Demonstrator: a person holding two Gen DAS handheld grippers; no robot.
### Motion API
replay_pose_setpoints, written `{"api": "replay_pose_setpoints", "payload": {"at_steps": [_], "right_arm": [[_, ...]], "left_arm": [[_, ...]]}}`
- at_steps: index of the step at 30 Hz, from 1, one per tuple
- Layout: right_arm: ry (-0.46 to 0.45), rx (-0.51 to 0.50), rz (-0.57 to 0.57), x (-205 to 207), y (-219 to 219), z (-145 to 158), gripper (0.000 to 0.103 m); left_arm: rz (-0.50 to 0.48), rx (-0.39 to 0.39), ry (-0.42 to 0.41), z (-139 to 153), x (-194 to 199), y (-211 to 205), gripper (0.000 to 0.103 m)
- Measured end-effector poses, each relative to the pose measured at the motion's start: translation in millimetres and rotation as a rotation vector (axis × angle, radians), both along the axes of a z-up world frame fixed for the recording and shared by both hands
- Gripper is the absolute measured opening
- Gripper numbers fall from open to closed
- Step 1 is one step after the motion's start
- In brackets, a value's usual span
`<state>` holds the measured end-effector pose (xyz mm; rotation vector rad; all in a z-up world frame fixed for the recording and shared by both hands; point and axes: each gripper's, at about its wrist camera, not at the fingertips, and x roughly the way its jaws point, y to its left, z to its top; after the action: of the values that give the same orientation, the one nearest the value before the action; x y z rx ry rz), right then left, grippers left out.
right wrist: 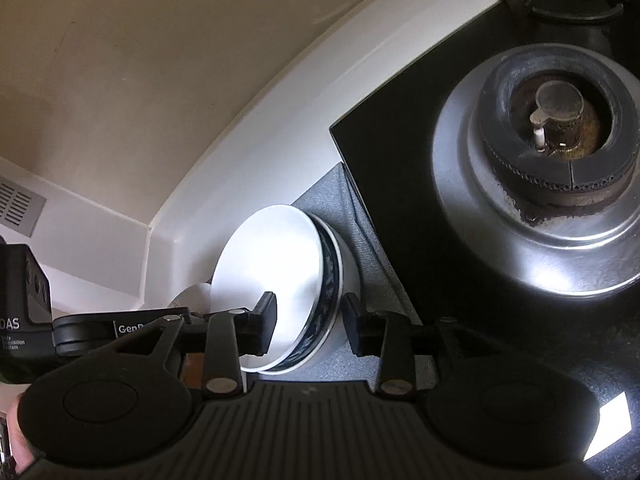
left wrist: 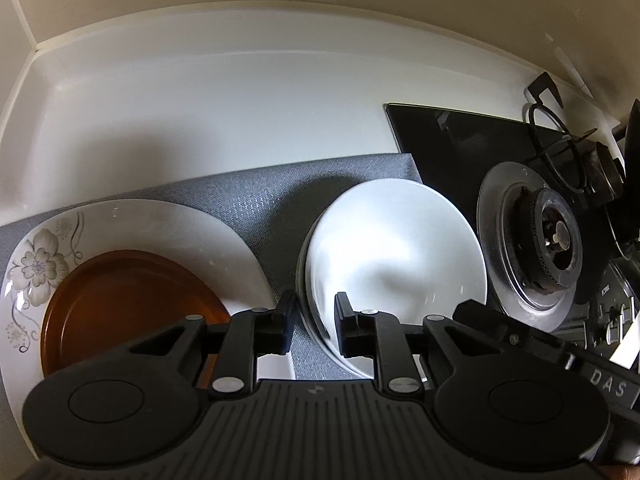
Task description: Organize plates and bowls
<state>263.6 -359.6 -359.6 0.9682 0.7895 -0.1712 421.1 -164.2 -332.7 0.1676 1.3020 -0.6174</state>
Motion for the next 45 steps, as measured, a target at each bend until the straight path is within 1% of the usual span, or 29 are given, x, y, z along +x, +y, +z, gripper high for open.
{"api": "replay_pose_setpoints", "payload": {"at_steps": [1,2,4,7,9,13,15,17,19,20,23,25,27,31,33,34,35,36,37,40,45], "right_arm": [[0.010,0.014,-0.013,0,0,-3,0.041],[0.021,0.031,-0.017,1,0,-7,0.038],[0.030,0.022,-0.032,0,2,-10,0.030],[0.032,0.005,-0.041,-6,5,-8,0.027],[0.047,0.006,-0.048,-13,6,-6,0.027],[0.112,-0.030,0.037,-34,17,2,0.027],[0.125,-0.046,0.088,-50,24,5,0.027],[0.119,-0.075,0.133,-65,31,6,0.027],[0.093,-0.087,0.133,-79,35,4,0.027],[0.075,-0.083,0.122,-84,35,1,0.028],[0.025,-0.037,0.056,-95,33,-7,0.031],[0.014,-0.045,0.033,-100,35,-8,0.031],[0.009,-0.045,0.011,-98,36,-8,0.033],[-0.008,-0.026,0.009,-91,34,-10,0.048],[0.005,-0.028,0.003,-89,33,-12,0.044],[0.021,-0.059,0.009,-88,34,-10,0.033],[0.029,-0.087,0.022,-89,36,-8,0.027],[0.035,-0.105,0.032,-89,38,-7,0.027],[0.040,-0.114,0.032,-91,39,-5,0.025],[0.050,-0.128,0.047,-98,43,-2,0.026],[0.065,-0.078,0.020,-110,45,-3,0.025]], "left_arm": [[-0.016,0.010,-0.012,-1,-1,-2,0.022],[-0.032,0.027,-0.031,-1,-2,-5,0.022],[-0.056,0.050,-0.062,0,-7,-9,0.022],[-0.069,0.058,-0.079,0,-15,-9,0.023],[-0.090,0.070,-0.081,0,-25,-9,0.023],[-0.137,0.107,-0.085,1,-63,0,0.024],[-0.170,0.124,-0.102,2,-89,8,0.027],[-0.177,0.117,-0.101,2,-107,17,0.028],[-0.168,0.100,-0.095,3,-113,23,0.029],[-0.166,0.094,-0.100,4,-115,24,0.029],[-0.170,0.112,-0.107,3,-112,20,0.029],[-0.162,0.114,-0.089,1,-109,16,0.029],[-0.148,0.107,-0.053,-4,-103,16,0.029],[-0.113,0.095,-0.014,-9,-95,14,0.030],[-0.111,0.101,-0.021,-9,-94,12,0.030],[-0.117,0.104,-0.029,-9,-95,11,0.030],[-0.114,0.101,-0.030,-8,-95,12,0.029],[-0.108,0.098,-0.024,-7,-95,14,0.027],[-0.106,0.093,-0.013,-6,-95,15,0.026],[-0.097,0.079,0.021,-7,-98,20,0.026],[-0.103,0.091,0.021,-6,-108,25,0.026]]}}
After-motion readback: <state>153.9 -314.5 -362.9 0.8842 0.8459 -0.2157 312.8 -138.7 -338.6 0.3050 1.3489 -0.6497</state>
